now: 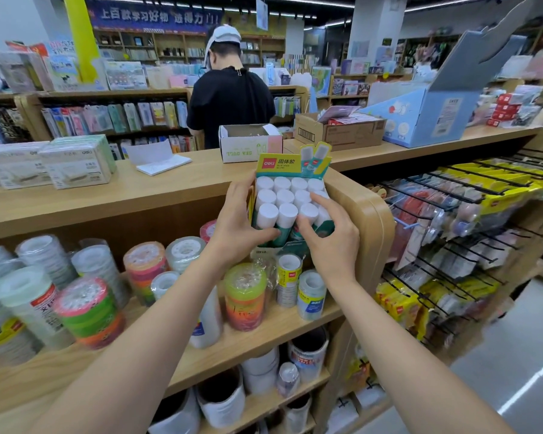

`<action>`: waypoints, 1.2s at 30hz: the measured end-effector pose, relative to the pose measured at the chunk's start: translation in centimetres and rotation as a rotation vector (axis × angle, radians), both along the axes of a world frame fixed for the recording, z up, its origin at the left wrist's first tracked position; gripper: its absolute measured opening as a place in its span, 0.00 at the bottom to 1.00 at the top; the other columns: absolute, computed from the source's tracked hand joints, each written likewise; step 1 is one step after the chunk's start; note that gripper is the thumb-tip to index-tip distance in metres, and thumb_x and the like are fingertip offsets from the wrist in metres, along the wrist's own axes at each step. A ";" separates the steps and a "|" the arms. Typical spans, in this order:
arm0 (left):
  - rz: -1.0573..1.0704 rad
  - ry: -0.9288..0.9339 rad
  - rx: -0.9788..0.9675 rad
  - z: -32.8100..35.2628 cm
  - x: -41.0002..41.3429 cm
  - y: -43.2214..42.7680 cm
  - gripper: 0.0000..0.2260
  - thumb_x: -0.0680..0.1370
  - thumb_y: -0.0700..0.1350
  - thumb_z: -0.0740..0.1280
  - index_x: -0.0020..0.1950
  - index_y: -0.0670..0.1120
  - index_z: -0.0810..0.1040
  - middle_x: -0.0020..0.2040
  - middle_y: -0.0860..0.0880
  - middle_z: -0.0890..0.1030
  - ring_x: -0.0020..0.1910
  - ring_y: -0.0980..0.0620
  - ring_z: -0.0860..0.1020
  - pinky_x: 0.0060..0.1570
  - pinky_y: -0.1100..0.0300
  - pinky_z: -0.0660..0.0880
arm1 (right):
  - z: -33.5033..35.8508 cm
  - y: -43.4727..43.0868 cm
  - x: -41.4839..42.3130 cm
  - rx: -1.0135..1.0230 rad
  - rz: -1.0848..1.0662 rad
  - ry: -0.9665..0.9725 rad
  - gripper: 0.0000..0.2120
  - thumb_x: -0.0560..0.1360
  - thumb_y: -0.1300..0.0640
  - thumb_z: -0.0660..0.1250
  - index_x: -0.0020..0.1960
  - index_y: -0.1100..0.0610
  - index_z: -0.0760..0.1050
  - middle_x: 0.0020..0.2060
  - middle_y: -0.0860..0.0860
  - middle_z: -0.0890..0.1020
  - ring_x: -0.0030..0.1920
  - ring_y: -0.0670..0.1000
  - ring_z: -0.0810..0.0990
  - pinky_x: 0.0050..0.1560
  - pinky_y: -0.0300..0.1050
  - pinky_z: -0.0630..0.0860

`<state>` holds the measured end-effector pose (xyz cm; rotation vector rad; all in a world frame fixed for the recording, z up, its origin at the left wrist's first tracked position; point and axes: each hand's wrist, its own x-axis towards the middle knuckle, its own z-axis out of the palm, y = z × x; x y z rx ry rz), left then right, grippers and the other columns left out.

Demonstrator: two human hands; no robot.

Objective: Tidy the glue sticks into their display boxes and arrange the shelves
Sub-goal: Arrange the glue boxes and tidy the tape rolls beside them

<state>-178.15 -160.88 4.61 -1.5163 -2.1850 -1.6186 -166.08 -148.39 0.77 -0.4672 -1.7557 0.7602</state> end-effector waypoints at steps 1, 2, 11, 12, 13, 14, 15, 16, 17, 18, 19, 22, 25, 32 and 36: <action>-0.011 -0.008 0.019 0.3 0.2 -0.2 0.45 0.65 0.43 0.77 0.78 0.51 0.59 0.66 0.56 0.67 0.69 0.60 0.65 0.69 0.52 0.68 | 0.3 -0.1 0.0 0.010 -0.001 0.018 0.17 0.73 0.53 0.72 0.61 0.52 0.79 0.59 0.46 0.81 0.59 0.43 0.78 0.57 0.34 0.73; -0.019 -0.008 0.038 0.7 0.3 -0.4 0.45 0.65 0.44 0.76 0.78 0.51 0.58 0.67 0.57 0.66 0.71 0.59 0.65 0.70 0.48 0.68 | 0.8 -0.1 0.0 0.018 -0.001 0.034 0.17 0.73 0.52 0.72 0.61 0.52 0.79 0.58 0.47 0.81 0.59 0.43 0.78 0.56 0.31 0.72; 0.078 0.037 0.168 3.0 1.0 -2.7 0.42 0.69 0.40 0.76 0.78 0.49 0.58 0.69 0.62 0.66 0.70 0.66 0.64 0.70 0.59 0.67 | 4.5 -1.5 -0.9 0.041 0.069 0.087 0.18 0.72 0.46 0.70 0.61 0.48 0.79 0.56 0.44 0.81 0.56 0.41 0.77 0.52 0.32 0.72; 0.102 0.027 0.179 3.1 0.9 -3.3 0.42 0.69 0.39 0.76 0.79 0.48 0.58 0.70 0.62 0.66 0.70 0.66 0.64 0.70 0.58 0.67 | 4.8 -2.0 -1.2 0.044 0.084 0.088 0.18 0.72 0.46 0.70 0.61 0.48 0.79 0.56 0.44 0.81 0.56 0.41 0.77 0.52 0.33 0.73; 0.126 0.021 0.189 3.3 0.8 -4.0 0.43 0.69 0.38 0.76 0.79 0.47 0.57 0.71 0.60 0.67 0.71 0.65 0.64 0.70 0.57 0.67 | 5.1 -2.6 -1.5 0.046 0.101 0.091 0.18 0.72 0.46 0.70 0.60 0.47 0.79 0.55 0.44 0.81 0.55 0.40 0.77 0.51 0.32 0.72; 0.147 0.023 0.196 3.6 0.7 -4.8 0.43 0.69 0.38 0.77 0.79 0.47 0.57 0.73 0.57 0.67 0.72 0.63 0.63 0.71 0.54 0.67 | 5.3 -3.2 -1.9 0.047 0.121 0.096 0.17 0.72 0.46 0.69 0.60 0.47 0.79 0.55 0.43 0.81 0.55 0.39 0.76 0.51 0.30 0.71; 0.164 0.030 0.200 3.8 0.6 -5.7 0.43 0.70 0.39 0.77 0.79 0.47 0.57 0.74 0.54 0.66 0.73 0.61 0.63 0.71 0.49 0.68 | 5.6 -4.0 -2.3 0.046 0.140 0.100 0.17 0.72 0.45 0.69 0.60 0.46 0.79 0.55 0.42 0.81 0.55 0.38 0.76 0.51 0.29 0.71; 0.175 0.040 0.206 4.0 0.5 -6.7 0.42 0.70 0.40 0.76 0.79 0.47 0.58 0.75 0.52 0.66 0.74 0.60 0.63 0.71 0.46 0.68 | 5.8 -4.9 -2.6 0.045 0.158 0.103 0.18 0.72 0.45 0.69 0.60 0.46 0.79 0.55 0.42 0.81 0.55 0.39 0.76 0.51 0.29 0.71; 0.184 0.047 0.216 4.1 0.4 -7.8 0.42 0.70 0.41 0.76 0.79 0.47 0.58 0.75 0.51 0.66 0.74 0.59 0.63 0.70 0.45 0.68 | 6.0 -5.9 -3.0 0.043 0.176 0.105 0.18 0.72 0.44 0.69 0.60 0.46 0.79 0.55 0.42 0.81 0.55 0.39 0.77 0.51 0.29 0.71; 0.196 0.047 0.226 4.2 0.4 -8.9 0.42 0.70 0.41 0.76 0.79 0.46 0.58 0.74 0.51 0.66 0.74 0.59 0.63 0.70 0.45 0.68 | 6.1 -7.0 -3.3 0.041 0.194 0.108 0.18 0.72 0.45 0.69 0.60 0.46 0.79 0.55 0.42 0.81 0.56 0.39 0.77 0.51 0.30 0.71; 0.207 0.046 0.237 4.3 0.4 -10.2 0.41 0.70 0.41 0.76 0.79 0.47 0.58 0.74 0.52 0.67 0.73 0.60 0.64 0.70 0.45 0.68 | 6.2 -8.2 -3.5 0.040 0.211 0.113 0.18 0.72 0.45 0.70 0.60 0.46 0.79 0.55 0.41 0.81 0.56 0.39 0.77 0.51 0.30 0.71; 0.240 0.052 0.265 4.3 0.3 -14.6 0.41 0.70 0.43 0.75 0.79 0.48 0.59 0.74 0.53 0.68 0.73 0.60 0.64 0.68 0.48 0.71 | 6.5 -12.3 -4.1 0.040 0.251 0.133 0.18 0.71 0.45 0.70 0.60 0.46 0.79 0.54 0.39 0.79 0.56 0.37 0.76 0.52 0.27 0.70; 0.276 0.050 0.286 4.2 0.1 -19.8 0.41 0.69 0.43 0.75 0.79 0.47 0.59 0.74 0.53 0.69 0.72 0.61 0.66 0.65 0.60 0.72 | 6.6 -17.5 -4.7 0.041 0.286 0.149 0.18 0.71 0.43 0.70 0.60 0.46 0.79 0.54 0.39 0.80 0.56 0.37 0.76 0.52 0.27 0.70; 0.378 0.056 0.291 2.4 0.3 -34.2 0.41 0.71 0.42 0.73 0.79 0.45 0.56 0.75 0.51 0.67 0.73 0.56 0.66 0.68 0.53 0.71 | 5.4 -31.4 -6.3 0.055 0.365 0.128 0.18 0.72 0.45 0.71 0.61 0.47 0.79 0.57 0.44 0.81 0.57 0.41 0.78 0.52 0.36 0.76; 0.469 0.046 0.255 -0.1 0.2 -40.8 0.40 0.71 0.46 0.72 0.79 0.46 0.57 0.75 0.57 0.66 0.74 0.58 0.64 0.69 0.46 0.69 | 3.0 -37.8 -7.5 0.037 0.429 0.070 0.19 0.72 0.43 0.70 0.61 0.45 0.78 0.58 0.43 0.81 0.58 0.43 0.79 0.53 0.43 0.79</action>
